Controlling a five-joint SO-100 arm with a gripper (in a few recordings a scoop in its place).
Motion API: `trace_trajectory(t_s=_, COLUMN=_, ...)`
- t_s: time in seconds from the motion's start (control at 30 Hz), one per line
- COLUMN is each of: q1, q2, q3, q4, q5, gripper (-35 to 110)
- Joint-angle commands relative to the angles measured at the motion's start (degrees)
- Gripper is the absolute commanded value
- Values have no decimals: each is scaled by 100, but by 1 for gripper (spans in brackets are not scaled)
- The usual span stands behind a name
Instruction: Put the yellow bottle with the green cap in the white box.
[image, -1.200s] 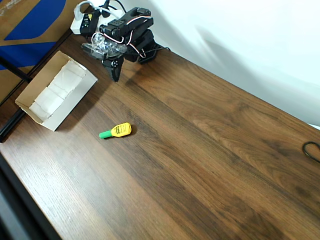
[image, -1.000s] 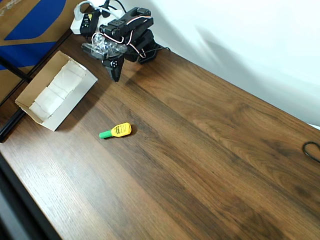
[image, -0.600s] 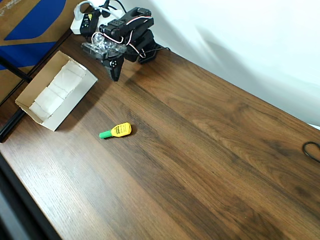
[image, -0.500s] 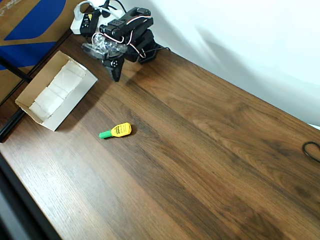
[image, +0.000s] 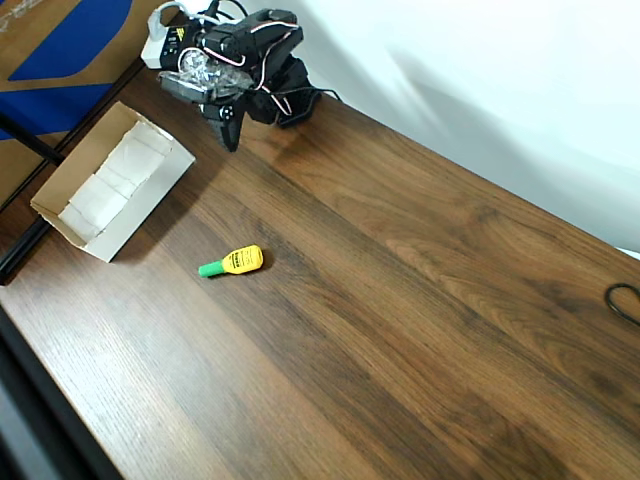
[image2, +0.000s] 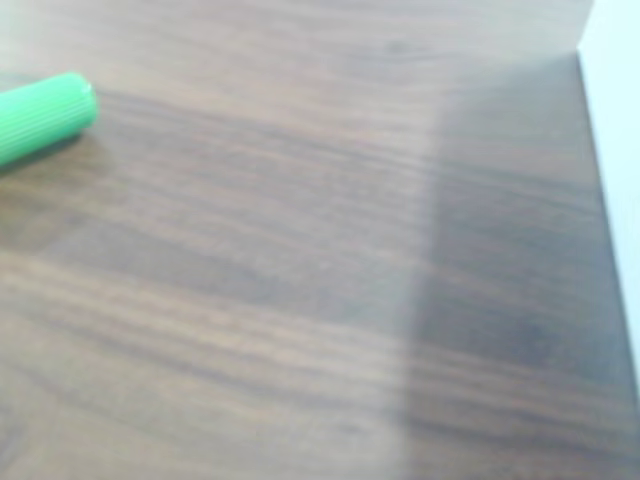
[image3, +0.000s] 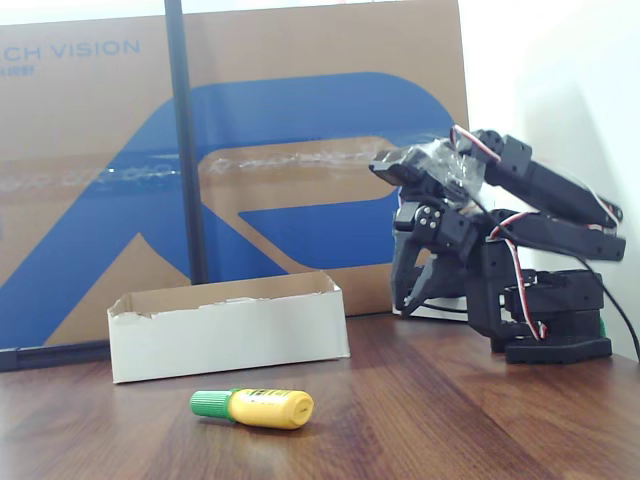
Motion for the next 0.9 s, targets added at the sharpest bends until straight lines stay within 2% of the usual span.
trace_trajectory(t_s=0.0, q1=-9, q2=-492, q3=-624, q4=-141, q5=-53, gripper=0)
trace_trajectory(t_s=0.87, q1=-817, q2=-6425, q3=-3858, q4=-1758, q5=44, gripper=1)
